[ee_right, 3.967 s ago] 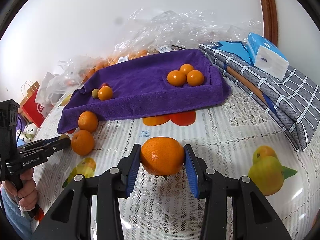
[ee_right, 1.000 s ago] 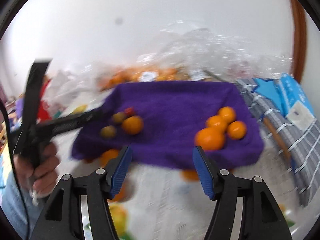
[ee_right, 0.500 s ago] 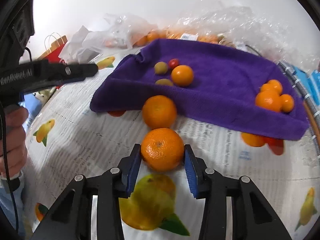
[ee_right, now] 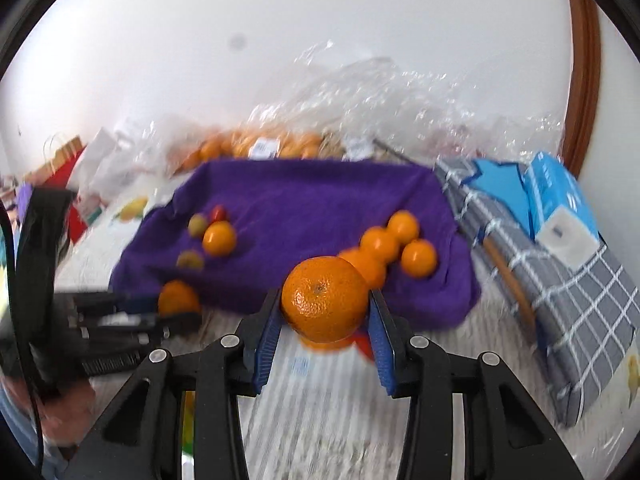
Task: Organize fruits
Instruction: 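Carry both oranges over the towel and open both grippers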
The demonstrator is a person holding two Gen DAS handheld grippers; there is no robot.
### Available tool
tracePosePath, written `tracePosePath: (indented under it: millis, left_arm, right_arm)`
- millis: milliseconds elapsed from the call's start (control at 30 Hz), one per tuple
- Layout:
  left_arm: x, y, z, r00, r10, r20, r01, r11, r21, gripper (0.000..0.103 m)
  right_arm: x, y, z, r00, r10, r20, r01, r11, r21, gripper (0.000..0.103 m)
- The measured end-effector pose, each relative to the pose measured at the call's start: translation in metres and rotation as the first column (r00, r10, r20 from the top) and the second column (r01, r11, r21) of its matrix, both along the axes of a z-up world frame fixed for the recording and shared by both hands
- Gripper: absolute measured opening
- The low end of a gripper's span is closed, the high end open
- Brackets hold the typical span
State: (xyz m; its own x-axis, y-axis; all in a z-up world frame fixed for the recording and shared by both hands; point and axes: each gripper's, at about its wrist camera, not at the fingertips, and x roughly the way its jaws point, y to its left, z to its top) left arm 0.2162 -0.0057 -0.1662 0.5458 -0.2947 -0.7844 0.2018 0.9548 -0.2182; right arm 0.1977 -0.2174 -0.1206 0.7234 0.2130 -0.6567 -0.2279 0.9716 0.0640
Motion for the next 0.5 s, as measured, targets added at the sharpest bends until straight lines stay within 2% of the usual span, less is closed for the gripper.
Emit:
tracePosePath:
  millis: [100, 167, 233, 300, 333, 400, 500]
  left_arm:
    - [-0.008, 0.011, 0.014, 0.999, -0.027, 0.017, 0.028, 0.998, -0.056, 0.036]
    - [-0.012, 0.023, 0.032, 0.998, -0.010, 0.067, 0.015, 0.997, -0.071, 0.036]
    - [-0.009, 0.036, 0.052, 0.992, 0.035, 0.120, -0.027, 0.997, -0.068, 0.037]
    - [-0.001, 0.043, 0.063, 0.983, 0.082, 0.165, -0.079, 0.997, -0.027, 0.038]
    - [0.008, 0.047, 0.065, 0.975, 0.121, 0.186, -0.127, 0.992, 0.023, 0.038]
    - [0.020, 0.048, 0.061, 0.971, 0.151, 0.187, -0.165, 0.984, 0.062, 0.038]
    - [0.032, 0.052, 0.041, 0.975, 0.163, 0.147, -0.173, 0.983, 0.055, 0.037]
  right_arm:
    - [0.017, 0.000, 0.006, 1.000, -0.012, 0.011, 0.012, 1.000, 0.026, 0.042]
    - [0.027, 0.005, 0.007, 1.000, -0.010, 0.012, 0.010, 0.999, 0.038, 0.042]
    - [0.040, 0.012, 0.006, 1.000, -0.005, 0.013, 0.004, 0.999, 0.044, 0.042]
    - [0.048, 0.019, 0.003, 1.000, -0.001, 0.010, 0.001, 0.999, 0.044, 0.042]
    - [0.053, 0.023, 0.000, 1.000, 0.003, 0.005, -0.004, 0.999, 0.047, 0.042]
    - [0.060, 0.029, -0.007, 1.000, 0.008, -0.006, -0.008, 0.999, 0.054, 0.042]
    - [0.066, 0.038, -0.020, 1.000, 0.021, -0.020, -0.021, 0.999, 0.028, 0.042]
